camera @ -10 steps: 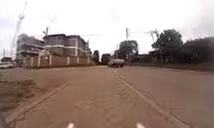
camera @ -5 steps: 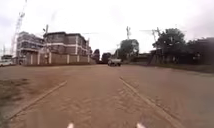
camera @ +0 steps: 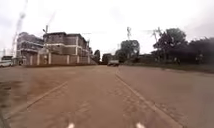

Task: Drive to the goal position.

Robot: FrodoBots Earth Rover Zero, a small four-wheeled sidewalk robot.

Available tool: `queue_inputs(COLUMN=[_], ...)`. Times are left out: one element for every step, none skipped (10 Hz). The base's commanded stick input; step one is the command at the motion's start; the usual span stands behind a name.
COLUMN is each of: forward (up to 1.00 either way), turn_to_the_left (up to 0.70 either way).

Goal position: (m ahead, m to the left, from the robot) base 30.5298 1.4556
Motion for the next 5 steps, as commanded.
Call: queue_inputs(forward=[0.70,0.70,0.70,0.70,0.70], turn_to_the_left=[0.35,0.35,0.35,0.35,0.35])
